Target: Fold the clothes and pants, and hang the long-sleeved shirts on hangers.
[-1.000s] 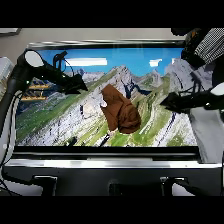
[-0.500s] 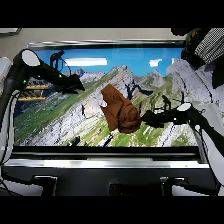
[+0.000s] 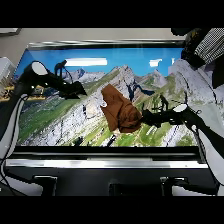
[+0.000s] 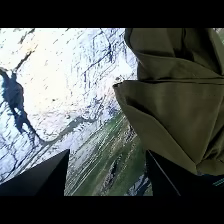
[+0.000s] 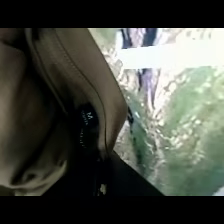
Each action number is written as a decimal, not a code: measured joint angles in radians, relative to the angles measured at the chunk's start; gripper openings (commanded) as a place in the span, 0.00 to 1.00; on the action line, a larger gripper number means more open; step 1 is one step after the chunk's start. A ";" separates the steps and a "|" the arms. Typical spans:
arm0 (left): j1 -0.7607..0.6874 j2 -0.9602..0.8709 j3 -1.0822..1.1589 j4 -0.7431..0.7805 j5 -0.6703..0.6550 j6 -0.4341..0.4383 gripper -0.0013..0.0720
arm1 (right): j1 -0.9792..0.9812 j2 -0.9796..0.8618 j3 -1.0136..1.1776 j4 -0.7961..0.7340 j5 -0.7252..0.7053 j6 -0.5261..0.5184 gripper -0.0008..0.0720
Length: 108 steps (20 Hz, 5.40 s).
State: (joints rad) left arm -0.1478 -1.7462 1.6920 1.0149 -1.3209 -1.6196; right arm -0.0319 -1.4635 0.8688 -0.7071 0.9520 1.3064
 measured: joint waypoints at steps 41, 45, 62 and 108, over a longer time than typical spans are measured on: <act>0.091 0.792 0.329 0.623 0.039 -0.342 0.03 | 0.002 0.863 0.769 -0.753 0.118 0.413 0.05; 0.091 0.666 0.224 0.664 0.055 -0.332 0.03 | 0.002 0.624 0.774 -0.742 0.279 0.469 0.05; 0.108 -0.168 0.172 0.234 0.192 -0.153 0.87 | -0.029 -0.359 0.789 -0.462 0.235 0.399 0.41; 0.414 0.673 -1.209 -0.031 0.082 0.068 0.93 | -0.499 0.043 0.026 0.064 0.239 -0.304 0.05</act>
State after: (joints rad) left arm 0.2661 -1.0737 0.4831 0.9844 -1.2385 -1.5520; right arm -0.5312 -1.4200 0.8948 -0.6426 1.1912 1.0019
